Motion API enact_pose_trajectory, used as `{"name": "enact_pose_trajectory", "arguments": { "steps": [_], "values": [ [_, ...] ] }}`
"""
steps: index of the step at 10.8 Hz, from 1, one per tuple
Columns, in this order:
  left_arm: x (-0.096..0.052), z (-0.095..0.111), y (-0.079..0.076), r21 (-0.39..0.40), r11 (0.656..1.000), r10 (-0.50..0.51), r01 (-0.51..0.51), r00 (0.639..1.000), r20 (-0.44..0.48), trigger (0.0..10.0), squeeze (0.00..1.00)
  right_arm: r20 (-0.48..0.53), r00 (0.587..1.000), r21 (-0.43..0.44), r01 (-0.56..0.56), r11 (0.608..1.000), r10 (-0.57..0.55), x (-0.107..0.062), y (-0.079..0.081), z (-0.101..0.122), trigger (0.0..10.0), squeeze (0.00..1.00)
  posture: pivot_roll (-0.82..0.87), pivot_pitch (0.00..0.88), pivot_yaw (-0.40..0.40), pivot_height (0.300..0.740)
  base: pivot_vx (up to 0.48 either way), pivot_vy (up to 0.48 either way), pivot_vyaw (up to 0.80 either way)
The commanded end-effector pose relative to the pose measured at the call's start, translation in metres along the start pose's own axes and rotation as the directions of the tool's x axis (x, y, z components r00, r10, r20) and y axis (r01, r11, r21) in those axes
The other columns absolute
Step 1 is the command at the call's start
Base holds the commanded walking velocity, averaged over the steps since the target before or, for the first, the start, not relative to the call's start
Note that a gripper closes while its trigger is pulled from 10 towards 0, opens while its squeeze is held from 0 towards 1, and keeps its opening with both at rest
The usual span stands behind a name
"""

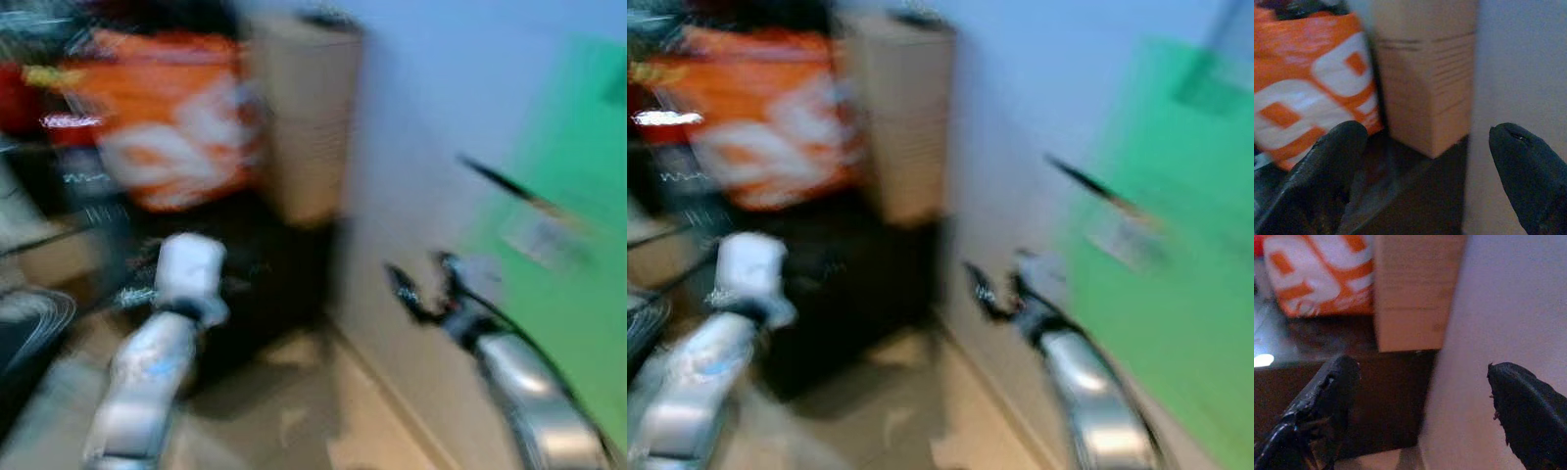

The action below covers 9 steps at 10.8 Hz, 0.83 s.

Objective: Hang keys on a hook

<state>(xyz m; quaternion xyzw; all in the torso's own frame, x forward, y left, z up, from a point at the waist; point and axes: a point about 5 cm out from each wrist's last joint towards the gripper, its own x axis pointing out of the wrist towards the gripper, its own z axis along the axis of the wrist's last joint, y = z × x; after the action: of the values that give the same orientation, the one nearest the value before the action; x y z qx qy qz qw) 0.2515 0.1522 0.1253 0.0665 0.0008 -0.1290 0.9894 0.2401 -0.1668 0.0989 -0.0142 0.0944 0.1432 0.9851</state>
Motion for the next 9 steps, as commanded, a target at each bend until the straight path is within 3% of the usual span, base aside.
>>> {"name": "enact_pose_trajectory", "arguments": {
  "steps": [1,2,5,6,7,8,9],
  "values": [
    [-0.003,-0.001,0.010,0.017,0.999,0.030,-0.030,0.999,-0.014,10.0,0.00,0.031,0.999,0.008,-0.046,0.999,0.045,0.004,0.009,0.008,10.0,1.00,-0.06,0.000,-0.059,0.740,0.439,0.000,0.80],
    [-0.003,-0.001,0.011,0.019,0.999,0.029,-0.029,0.999,-0.013,10.0,0.00,0.025,0.998,0.000,-0.054,0.999,0.054,0.005,0.008,0.007,10.0,1.00,-0.06,0.000,-0.058,0.740,0.435,0.000,0.80],
    [-0.001,-0.001,0.011,0.025,1.000,0.016,-0.015,1.000,-0.016,10.0,0.00,0.004,1.000,-0.030,-0.015,0.999,0.015,0.005,0.002,0.005,10.0,1.00,-0.07,0.000,-0.053,0.740,0.434,0.000,0.00],
    [0.001,-0.001,0.010,0.025,1.000,0.006,-0.006,1.000,-0.018,10.0,0.00,-0.006,1.000,-0.044,-0.011,0.999,0.011,0.004,0.000,0.004,10.0,0.91,-0.08,0.000,-0.052,0.740,0.431,0.000,0.00],
    [0.002,-0.001,0.010,0.024,1.000,-0.004,0.005,1.000,-0.021,10.0,0.00,-0.009,1.000,-0.050,-0.008,0.999,0.008,0.005,-0.001,0.004,10.0,0.36,-0.08,0.000,-0.052,0.740,0.435,0.000,0.00],
    [0.003,-0.002,0.009,0.024,1.000,-0.015,0.015,1.000,-0.024,10.0,0.00,-0.010,1.000,-0.052,-0.008,0.999,0.007,0.005,-0.002,0.004,10.0,0.31,-0.08,0.000,-0.054,0.740,0.431,0.000,0.00],
    [0.004,-0.002,0.007,0.025,0.999,-0.029,0.030,0.999,-0.027,10.0,0.00,-0.040,0.999,-0.067,-0.023,0.998,0.020,0.006,-0.002,0.000,10.0,0.00,-0.08,0.000,-0.055,0.740,0.431,0.000,0.00]
  ]
}}
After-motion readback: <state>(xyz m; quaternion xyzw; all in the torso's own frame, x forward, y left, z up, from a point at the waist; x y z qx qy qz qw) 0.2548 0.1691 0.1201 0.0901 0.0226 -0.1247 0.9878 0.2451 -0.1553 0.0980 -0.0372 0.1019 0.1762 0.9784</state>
